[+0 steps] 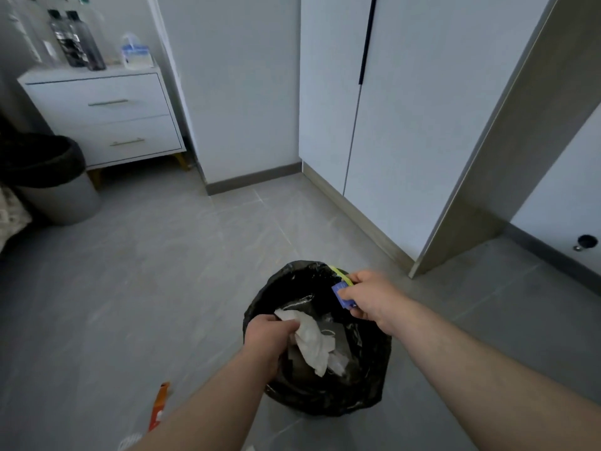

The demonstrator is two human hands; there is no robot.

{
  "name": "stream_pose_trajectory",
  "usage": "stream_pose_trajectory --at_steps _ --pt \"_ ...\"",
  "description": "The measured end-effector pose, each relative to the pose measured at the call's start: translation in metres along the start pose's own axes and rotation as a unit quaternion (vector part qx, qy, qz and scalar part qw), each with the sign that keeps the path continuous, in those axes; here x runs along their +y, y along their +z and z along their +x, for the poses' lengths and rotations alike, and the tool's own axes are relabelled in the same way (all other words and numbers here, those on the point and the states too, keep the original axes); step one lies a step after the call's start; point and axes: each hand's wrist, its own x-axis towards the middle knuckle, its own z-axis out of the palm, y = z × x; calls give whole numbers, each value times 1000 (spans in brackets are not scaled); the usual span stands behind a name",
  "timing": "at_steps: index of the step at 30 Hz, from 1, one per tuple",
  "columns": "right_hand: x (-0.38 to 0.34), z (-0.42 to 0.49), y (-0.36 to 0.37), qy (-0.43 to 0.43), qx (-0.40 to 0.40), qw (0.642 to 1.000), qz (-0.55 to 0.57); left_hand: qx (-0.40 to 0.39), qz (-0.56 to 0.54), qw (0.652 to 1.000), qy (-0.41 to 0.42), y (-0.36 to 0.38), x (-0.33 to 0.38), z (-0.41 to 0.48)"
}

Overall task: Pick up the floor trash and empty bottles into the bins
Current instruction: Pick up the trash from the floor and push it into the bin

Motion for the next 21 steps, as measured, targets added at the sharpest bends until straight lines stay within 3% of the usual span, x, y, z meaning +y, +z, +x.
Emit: stream_pose_trajectory --at_steps 3,5,7,9,12,16,19,21 --pt "2 -9 6 -24 -16 997 -76 18 116 986 121 -22 4 -25" --pt "7 -13 13 -38 -34 990 -128 47 255 939 226 -40 -5 -39" --pt "15 -14 24 -49 -49 985 -156 19 389 889 242 -56 -23 -42" --pt "23 -11 36 -70 -61 980 -173 -47 445 869 210 -65 -43 -36" --pt "36 -1 60 -107 -110 949 -276 -84 423 878 208 -69 -56 -27" --pt "63 16 94 -143 -159 845 -490 -83 378 893 228 -72 -65 -16" --pt "79 26 109 -123 -193 794 -562 -67 363 895 252 -73 -76 -8" --pt "87 30 114 -103 -206 782 -579 -60 347 897 267 -73 -82 -5"
